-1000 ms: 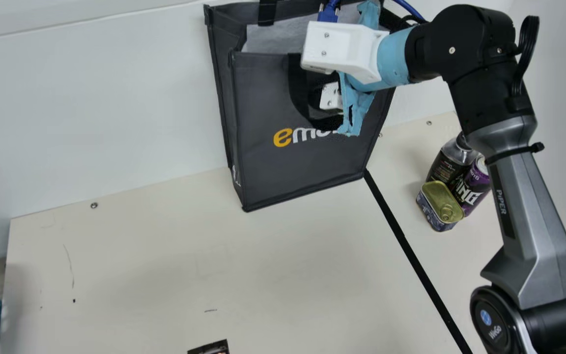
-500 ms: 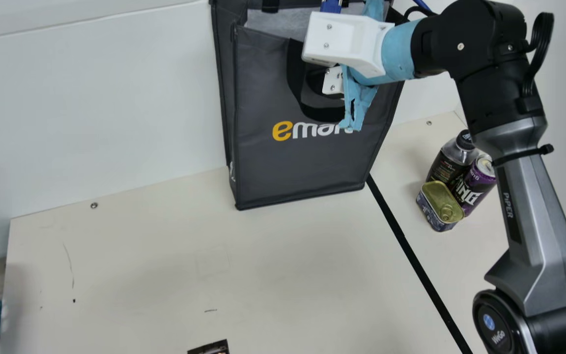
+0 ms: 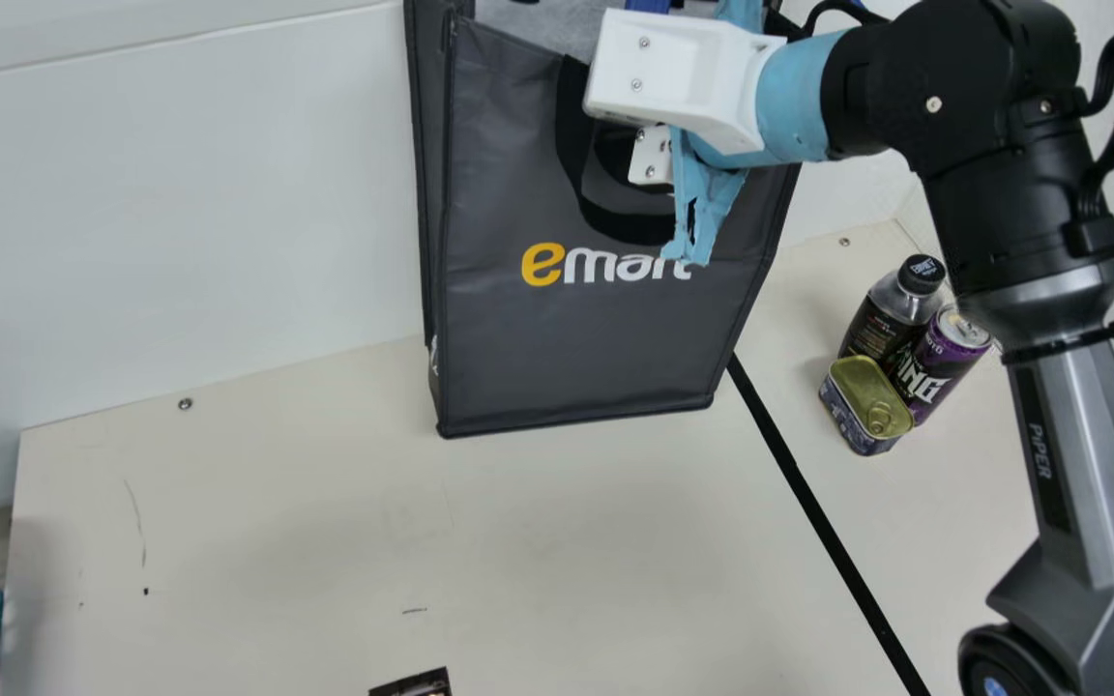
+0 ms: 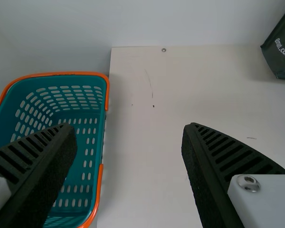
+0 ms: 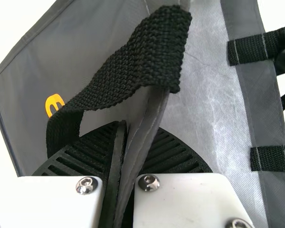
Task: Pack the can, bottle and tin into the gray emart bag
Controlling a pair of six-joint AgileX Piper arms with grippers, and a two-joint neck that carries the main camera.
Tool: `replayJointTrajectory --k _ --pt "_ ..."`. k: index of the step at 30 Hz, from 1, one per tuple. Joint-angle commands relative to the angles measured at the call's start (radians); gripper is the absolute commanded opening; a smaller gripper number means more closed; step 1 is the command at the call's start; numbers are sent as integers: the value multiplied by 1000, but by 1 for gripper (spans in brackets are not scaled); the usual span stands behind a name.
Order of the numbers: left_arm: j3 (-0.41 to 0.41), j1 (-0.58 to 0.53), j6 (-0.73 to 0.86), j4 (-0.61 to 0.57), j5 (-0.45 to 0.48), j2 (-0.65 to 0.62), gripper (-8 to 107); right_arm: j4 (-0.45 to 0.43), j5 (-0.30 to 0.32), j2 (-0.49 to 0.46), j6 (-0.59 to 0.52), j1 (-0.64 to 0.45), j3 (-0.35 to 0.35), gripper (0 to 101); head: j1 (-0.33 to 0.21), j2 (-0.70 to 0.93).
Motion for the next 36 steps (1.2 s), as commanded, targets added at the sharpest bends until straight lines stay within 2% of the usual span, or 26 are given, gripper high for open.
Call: replayJointTrajectory --k 1,23,36 --pt "0 0 0 0 0 0 90 -11 -2 -15 7 8 9 0 -23 -2" --pt "0 0 0 0 0 0 90 -118 -2 -180 86 118 131 0 -23 -2" --pt "0 0 0 0 0 0 90 -177 -2 -299 143 180 243 0 -23 -2"
